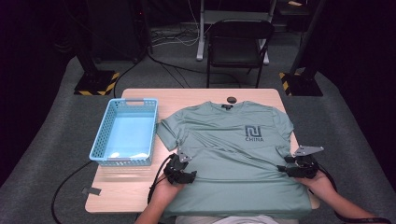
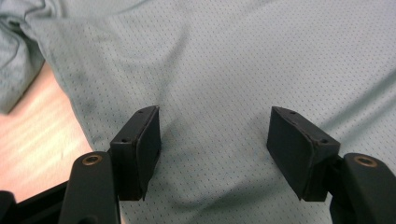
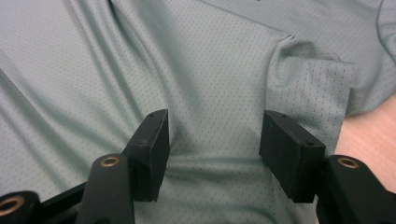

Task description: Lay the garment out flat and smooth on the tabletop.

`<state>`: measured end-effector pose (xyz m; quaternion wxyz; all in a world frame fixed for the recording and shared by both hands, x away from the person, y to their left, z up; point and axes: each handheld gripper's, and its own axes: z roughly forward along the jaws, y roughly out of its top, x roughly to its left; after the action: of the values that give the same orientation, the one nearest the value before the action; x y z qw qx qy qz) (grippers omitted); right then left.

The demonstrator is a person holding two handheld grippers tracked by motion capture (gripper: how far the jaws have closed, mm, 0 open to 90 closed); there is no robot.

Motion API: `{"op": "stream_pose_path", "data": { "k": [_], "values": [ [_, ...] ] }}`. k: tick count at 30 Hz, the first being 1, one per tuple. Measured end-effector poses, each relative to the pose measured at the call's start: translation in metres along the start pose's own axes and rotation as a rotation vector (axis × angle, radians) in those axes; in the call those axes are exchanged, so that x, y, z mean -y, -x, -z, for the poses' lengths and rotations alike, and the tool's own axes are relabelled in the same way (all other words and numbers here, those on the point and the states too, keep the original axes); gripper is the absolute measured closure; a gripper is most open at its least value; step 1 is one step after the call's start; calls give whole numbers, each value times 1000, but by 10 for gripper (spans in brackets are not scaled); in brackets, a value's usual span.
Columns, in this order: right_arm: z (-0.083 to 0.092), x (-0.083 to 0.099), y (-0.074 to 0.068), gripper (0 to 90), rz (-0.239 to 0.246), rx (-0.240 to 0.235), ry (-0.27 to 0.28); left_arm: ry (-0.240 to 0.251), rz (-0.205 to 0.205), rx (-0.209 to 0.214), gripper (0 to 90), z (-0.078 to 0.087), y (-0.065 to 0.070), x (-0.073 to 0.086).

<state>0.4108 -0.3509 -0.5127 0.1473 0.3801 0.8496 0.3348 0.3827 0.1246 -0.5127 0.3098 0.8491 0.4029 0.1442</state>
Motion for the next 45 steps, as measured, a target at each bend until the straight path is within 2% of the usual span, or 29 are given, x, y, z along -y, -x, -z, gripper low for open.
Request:
{"op": "stream_pose_path", "data": {
  "k": [4,9,12,14,16,19,21,23,28,32,36,38,45],
  "values": [
    [6,4,-2,414,1,-2,-16,-18,-3,4,342,5,5,4],
    [15,7,-2,426,-7,1,-63,-49,-9,33,353,11,8,4],
    [20,0,5,421,-24,32,7,-8,10,19,354,12,-3,-5],
    [21,-9,14,409,-60,40,56,25,42,3,350,10,-14,-15],
    [16,-17,23,410,-79,51,77,45,74,-18,347,4,-27,-25],
    [3,-26,36,413,-101,78,91,55,106,-51,345,-11,-44,-39],
    [-4,-29,43,417,-120,85,79,50,138,-74,340,-21,-53,-45],
    [-9,-28,46,425,-118,97,62,51,151,-86,334,-30,-60,-49],
    [-15,-19,51,434,-88,119,1,56,179,-113,335,-39,-69,-51],
    [-12,-15,59,432,-129,106,11,50,193,-121,328,-42,-73,-50],
    [-10,-11,67,433,-152,127,22,47,175,-148,329,-44,-75,-51],
    [-8,-9,72,434,-164,139,28,55,182,-155,329,-46,-76,-51],
    [-7,-7,74,434,-172,148,28,59,193,-169,328,-50,-81,-56]
  ]
}}
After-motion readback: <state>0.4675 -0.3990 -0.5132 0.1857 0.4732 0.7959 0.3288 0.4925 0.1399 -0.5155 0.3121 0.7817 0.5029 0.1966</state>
